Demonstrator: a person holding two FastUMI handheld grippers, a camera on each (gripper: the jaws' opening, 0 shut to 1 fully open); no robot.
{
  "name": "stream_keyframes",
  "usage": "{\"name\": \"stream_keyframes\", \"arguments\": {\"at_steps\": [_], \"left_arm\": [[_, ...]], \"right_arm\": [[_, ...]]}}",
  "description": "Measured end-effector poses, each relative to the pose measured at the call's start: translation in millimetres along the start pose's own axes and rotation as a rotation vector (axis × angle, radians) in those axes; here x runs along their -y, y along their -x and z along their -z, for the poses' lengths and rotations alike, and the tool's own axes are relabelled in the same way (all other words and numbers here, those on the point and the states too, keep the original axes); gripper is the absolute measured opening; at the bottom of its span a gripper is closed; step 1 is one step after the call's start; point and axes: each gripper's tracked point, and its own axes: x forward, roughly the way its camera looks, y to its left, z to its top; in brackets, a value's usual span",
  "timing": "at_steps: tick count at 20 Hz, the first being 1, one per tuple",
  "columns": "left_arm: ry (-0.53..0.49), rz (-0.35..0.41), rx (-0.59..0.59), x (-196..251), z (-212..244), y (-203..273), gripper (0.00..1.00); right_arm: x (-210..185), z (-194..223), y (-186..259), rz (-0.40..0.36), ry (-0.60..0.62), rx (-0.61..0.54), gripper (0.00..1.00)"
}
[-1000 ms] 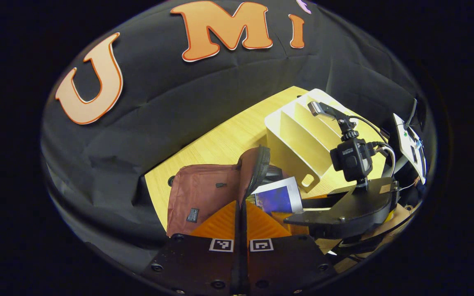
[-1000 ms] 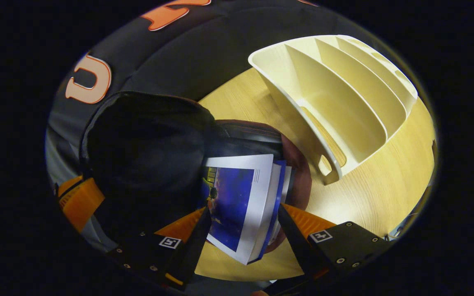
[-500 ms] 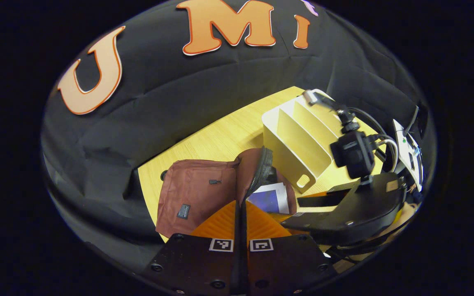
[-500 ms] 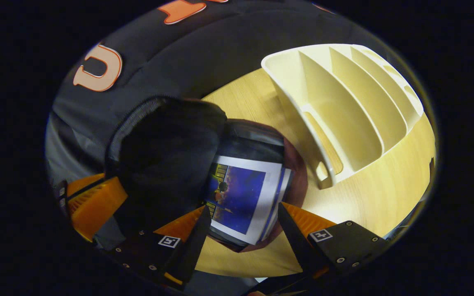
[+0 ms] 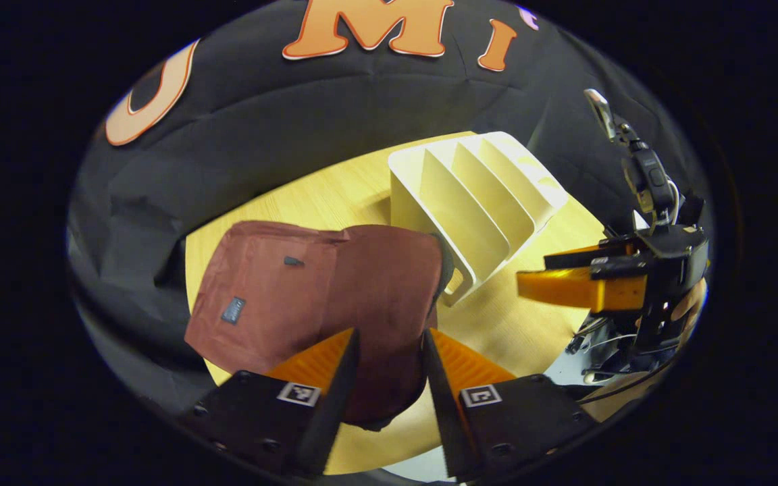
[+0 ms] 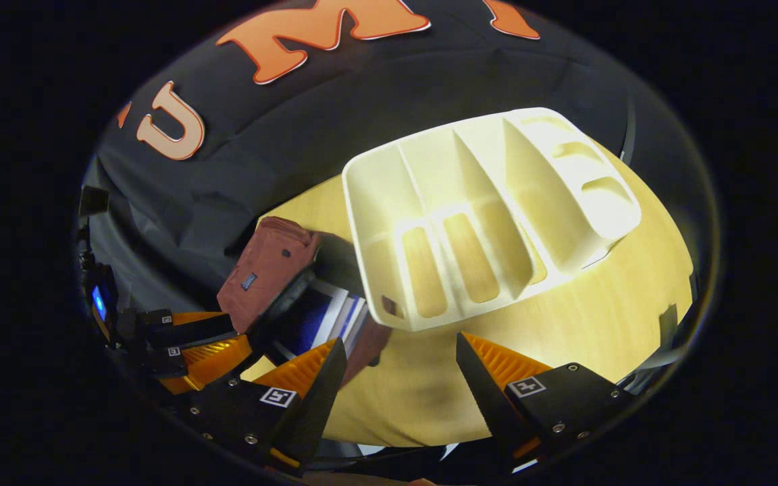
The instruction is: Open the schoolbag, grab two books from the bookshelf and put them into the schoolbag.
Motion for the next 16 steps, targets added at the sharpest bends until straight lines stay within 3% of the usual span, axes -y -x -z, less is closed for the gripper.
{"name": "stream_keyframes", "arguments": {"at_steps": [2, 4, 7, 9, 12, 16], "left_arm": [[0.051, -0.036, 0.005, 7, 5, -4, 0.73], [0.101, -0.089, 0.023, 13, 7, -6, 0.99], [0.185, -0.144, 0.101, 33, -6, -4, 1.00], [0.230, -0.227, 0.236, 35, -27, 10, 1.00], [0.286, -0.258, 0.447, 50, -75, 40, 1.00], [0.309, -0.314, 0.654, 47, -91, 76, 1.00]], "right_arm": [[26, -4, 7, 0.007, 0.012, 0.005, 0.97], [49, -7, 11, 0.010, 0.026, -0.003, 0.97], [74, -21, 20, 0.012, 0.083, 0.032, 0.97], [85, -41, 30, 0.005, 0.127, 0.103, 0.97], [92, -75, 58, -0.010, 0.201, 0.259, 0.97], [94, -122, 111, -0.071, 0.247, 0.511, 0.97]]}}
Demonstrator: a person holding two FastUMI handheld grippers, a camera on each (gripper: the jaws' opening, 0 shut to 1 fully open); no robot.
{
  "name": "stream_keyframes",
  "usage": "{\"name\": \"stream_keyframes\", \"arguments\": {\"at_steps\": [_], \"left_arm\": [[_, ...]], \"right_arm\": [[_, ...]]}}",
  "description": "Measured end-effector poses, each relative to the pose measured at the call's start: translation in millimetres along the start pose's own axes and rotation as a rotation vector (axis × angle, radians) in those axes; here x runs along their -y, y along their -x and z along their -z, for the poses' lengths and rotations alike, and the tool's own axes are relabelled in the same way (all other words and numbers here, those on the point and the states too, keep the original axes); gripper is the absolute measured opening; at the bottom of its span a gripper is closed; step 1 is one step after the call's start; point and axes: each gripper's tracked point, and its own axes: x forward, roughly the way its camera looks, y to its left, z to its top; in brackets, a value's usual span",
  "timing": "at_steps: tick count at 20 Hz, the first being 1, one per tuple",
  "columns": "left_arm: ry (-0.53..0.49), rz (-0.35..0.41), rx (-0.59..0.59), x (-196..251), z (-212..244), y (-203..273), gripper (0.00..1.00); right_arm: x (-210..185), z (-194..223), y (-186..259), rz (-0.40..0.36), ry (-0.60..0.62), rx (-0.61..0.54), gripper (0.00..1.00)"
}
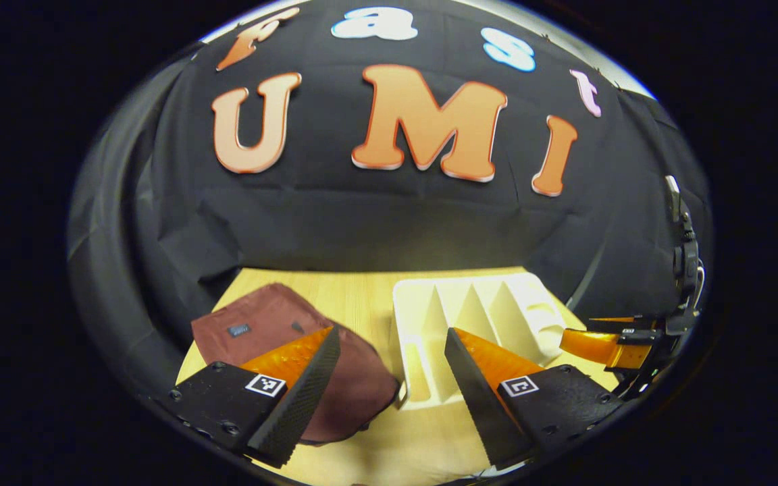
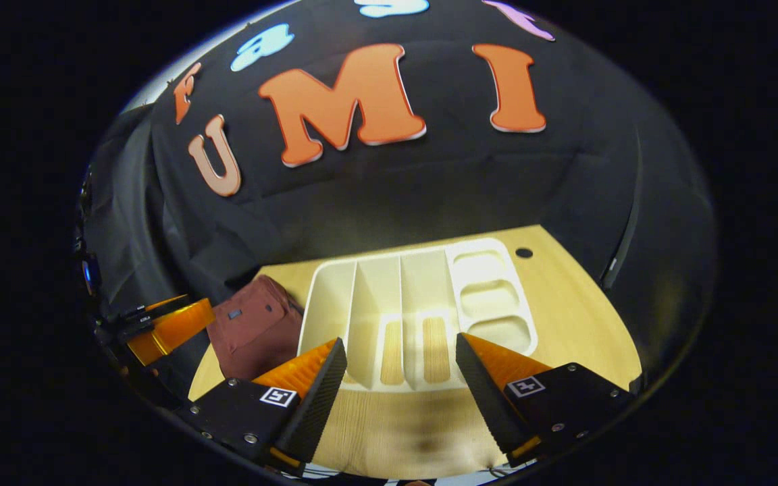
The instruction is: Open the schoolbag, grab two books from the bookshelf and put them into the schoolbag.
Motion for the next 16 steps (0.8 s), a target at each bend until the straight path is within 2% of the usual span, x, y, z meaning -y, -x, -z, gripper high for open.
{"name": "stream_keyframes", "arguments": {"at_steps": [3, 6, 10, 16], "left_arm": [[0.005, -0.036, 0.152, 0, -17, 13, 0.99], [-0.022, -0.063, 0.262, 1, -25, 19, 0.99], [-0.030, -0.062, 0.377, 7, -44, 28, 0.98], [-0.029, -0.073, 0.385, 4, -49, 35, 0.99]], "right_arm": [[2, -53, 19, -0.008, 0.039, 0.210, 0.97], [2, -85, 41, -0.009, 0.103, 0.358, 0.96], [-3, -86, 44, -0.016, 0.110, 0.373, 0.96], [-7, -87, 51, -0.015, 0.110, 0.379, 0.96]]}}
